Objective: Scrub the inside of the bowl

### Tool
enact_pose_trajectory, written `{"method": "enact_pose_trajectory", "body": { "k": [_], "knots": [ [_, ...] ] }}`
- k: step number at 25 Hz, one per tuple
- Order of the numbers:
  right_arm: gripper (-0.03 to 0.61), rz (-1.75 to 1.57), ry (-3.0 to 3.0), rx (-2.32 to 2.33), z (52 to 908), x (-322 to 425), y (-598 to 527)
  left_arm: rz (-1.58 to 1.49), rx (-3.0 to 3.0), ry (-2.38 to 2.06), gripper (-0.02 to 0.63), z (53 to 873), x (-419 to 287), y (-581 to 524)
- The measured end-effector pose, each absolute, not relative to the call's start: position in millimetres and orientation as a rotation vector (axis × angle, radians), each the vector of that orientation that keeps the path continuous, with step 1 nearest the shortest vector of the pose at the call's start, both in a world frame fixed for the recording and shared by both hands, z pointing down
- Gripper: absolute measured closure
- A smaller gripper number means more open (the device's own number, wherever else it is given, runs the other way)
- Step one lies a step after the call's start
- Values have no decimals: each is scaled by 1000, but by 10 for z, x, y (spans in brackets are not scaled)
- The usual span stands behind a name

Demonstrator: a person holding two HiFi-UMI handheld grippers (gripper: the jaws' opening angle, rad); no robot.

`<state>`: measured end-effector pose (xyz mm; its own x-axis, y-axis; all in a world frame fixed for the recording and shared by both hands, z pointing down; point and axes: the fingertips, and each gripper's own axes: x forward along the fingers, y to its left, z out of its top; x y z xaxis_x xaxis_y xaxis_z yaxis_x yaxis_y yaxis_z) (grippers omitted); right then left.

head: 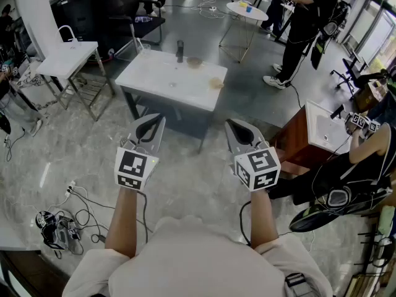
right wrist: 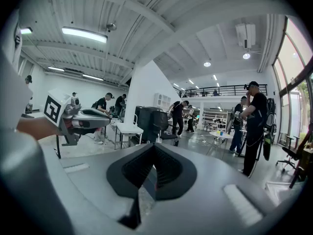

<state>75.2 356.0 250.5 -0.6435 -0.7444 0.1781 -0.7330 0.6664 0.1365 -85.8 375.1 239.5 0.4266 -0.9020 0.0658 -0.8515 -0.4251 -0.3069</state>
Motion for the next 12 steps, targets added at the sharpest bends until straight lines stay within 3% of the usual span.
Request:
{"method": "enact_pose_trajectory", "body": {
  "k": [12],
  "knots": [
    [574,17,-2738,1174,2570,567,3734,-313,-2484,1538,611,2516,-993,3889]
  ]
}}
